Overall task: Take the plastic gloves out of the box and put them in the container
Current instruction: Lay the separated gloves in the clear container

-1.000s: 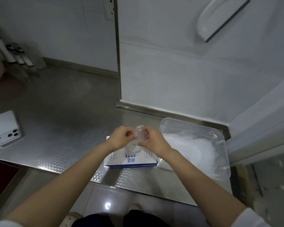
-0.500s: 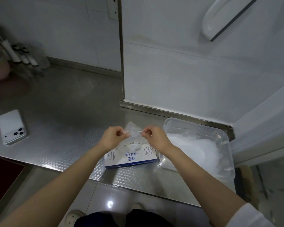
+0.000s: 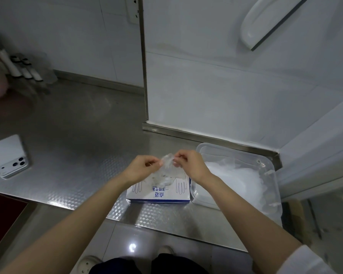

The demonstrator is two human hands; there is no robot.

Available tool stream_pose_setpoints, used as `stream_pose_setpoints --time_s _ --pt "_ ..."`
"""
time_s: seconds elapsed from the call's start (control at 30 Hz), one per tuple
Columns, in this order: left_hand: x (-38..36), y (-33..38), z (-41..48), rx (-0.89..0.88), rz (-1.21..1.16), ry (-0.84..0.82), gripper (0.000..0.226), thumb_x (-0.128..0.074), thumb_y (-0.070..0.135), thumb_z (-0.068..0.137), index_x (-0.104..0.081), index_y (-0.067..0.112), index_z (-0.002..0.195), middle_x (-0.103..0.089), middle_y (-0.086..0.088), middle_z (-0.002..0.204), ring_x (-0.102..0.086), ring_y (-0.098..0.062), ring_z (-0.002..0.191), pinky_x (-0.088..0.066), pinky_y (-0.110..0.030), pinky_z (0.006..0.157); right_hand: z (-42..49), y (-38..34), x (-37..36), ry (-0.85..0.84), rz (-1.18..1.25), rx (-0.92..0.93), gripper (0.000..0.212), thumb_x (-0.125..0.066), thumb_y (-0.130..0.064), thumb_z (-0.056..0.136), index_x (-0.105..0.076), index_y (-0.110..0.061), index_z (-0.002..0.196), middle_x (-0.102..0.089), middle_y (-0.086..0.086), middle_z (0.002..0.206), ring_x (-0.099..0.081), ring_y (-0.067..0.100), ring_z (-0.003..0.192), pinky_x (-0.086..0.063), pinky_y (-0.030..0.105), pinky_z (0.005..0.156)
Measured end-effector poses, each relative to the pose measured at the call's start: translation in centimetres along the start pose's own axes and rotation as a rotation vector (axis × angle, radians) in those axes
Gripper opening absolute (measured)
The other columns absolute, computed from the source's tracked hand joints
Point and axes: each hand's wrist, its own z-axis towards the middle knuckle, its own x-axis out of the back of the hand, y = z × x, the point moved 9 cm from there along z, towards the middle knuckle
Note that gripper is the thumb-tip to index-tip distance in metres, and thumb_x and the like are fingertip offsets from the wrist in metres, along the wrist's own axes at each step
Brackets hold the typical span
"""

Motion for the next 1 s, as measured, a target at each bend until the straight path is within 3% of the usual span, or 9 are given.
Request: stream_pose_setpoints --time_s 0.1,0.23,0.33,0.47,0.6,0.67,0.8,0.9,1.0 --pt "0.1 0.1 0.3 0.016 -0.030 0.050 0.011 -0.065 0.016 0.088 -0.068 0.015 0.078 -0.063 -0.001 0.073 -0.055 -0.014 0.071 -0.043 -0.018 0.064 -0.3 -0.8 0.5 0.069 -0.080 0.080 0.022 -0.060 -0.004 0.089 -0.060 -0.006 0.111 -0.057 0.003 0.105 -0.052 0.007 0.092 -0.034 0.006 0.079" --pt "0.3 0.1 0.6 0.036 -0.056 0.096 0.012 -0.072 0.017 0.081 -0.066 0.015 0.071 -0.061 0.003 0.066 -0.052 -0.008 0.062 -0.044 -0.018 0.062 -1.8 -1.5 0.5 0.172 -0.015 0.066 0.014 -0.065 -0.023 0.088 -0.055 -0.016 0.095 -0.052 -0.011 0.083 -0.051 0.002 0.072 -0.043 0.011 0.068" --pt "0.1 0.4 0.6 0.016 -0.069 0.102 0.019 -0.075 0.011 0.078 -0.062 0.016 0.065 -0.058 0.004 0.061 -0.049 -0.003 0.054 -0.042 -0.014 0.056 -1.8 -0.6 -2.4 -0.006 0.115 -0.085 0.026 -0.065 -0.037 0.087 -0.064 -0.013 0.097 -0.062 -0.006 0.083 -0.062 0.010 0.077 -0.054 0.027 0.077" --pt "0.0 0.5 0.4 0.002 -0.060 0.092 0.026 -0.077 0.006 0.074 -0.055 0.014 0.063 -0.056 0.005 0.059 -0.046 0.003 0.044 -0.039 -0.010 0.048 -1.1 0.5 -3.1 -0.002 0.311 -0.215 0.015 -0.064 -0.021 0.089 -0.060 -0.017 0.076 -0.064 0.001 0.073 -0.067 0.021 0.072 -0.057 0.044 0.077" --pt "1.0 -0.7 0.3 0.027 -0.033 0.164 0.029 -0.074 0.008 0.078 -0.049 0.013 0.064 -0.055 0.000 0.062 -0.048 -0.010 0.056 -0.042 -0.019 0.056 -1.1 0.7 -1.8 0.045 0.330 -0.215 0.017 -0.052 -0.015 0.096 -0.050 -0.014 0.079 -0.060 0.003 0.072 -0.060 0.014 0.064 -0.055 0.025 0.064" --pt "1.7 -1.4 0.2 0.033 0.051 0.229 0.031 -0.071 0.007 0.081 -0.046 0.014 0.065 -0.052 0.001 0.061 -0.045 -0.010 0.056 -0.039 -0.015 0.054 -1.4 1.1 -0.8 0.094 0.347 -0.208 0.020 -0.047 -0.016 0.098 -0.047 -0.014 0.079 -0.058 0.003 0.072 -0.059 0.012 0.065 -0.054 0.018 0.057" --pt "1.3 -1.9 -0.3 -0.021 0.290 0.247 0.028 -0.060 -0.001 0.084 -0.047 0.019 0.068 -0.052 0.004 0.072 -0.050 -0.013 0.067 -0.037 -0.014 0.057 -2.2 1.6 0.3 0.135 0.326 -0.194 0.018 -0.043 -0.018 0.100 -0.044 -0.010 0.084 -0.058 0.004 0.075 -0.061 0.014 0.069 -0.053 0.016 0.055" --pt "-0.2 0.3 -0.8 -0.286 0.474 0.236 0.028 -0.055 -0.010 0.079 -0.061 0.015 0.090 -0.056 -0.001 0.098 -0.054 -0.020 0.094 -0.042 -0.027 0.079 -2.6 1.7 -0.1 0.118 0.318 -0.200 0.021 -0.044 -0.013 0.098 -0.043 -0.015 0.077 -0.061 0.005 0.080 -0.063 0.017 0.070 -0.053 0.023 0.060" --pt "-3.6 0.9 -1.1 -0.398 0.662 0.048 0.037 -0.055 0.009 0.088 -0.055 0.016 0.125 -0.054 0.001 0.130 -0.049 -0.019 0.121 -0.033 -0.030 0.099 -2.7 1.5 -0.2 0.114 0.296 -0.182 0.023 -0.045 -0.014 0.098 -0.044 -0.019 0.076 -0.062 0.005 0.077 -0.065 0.021 0.073 -0.054 0.028 0.066"
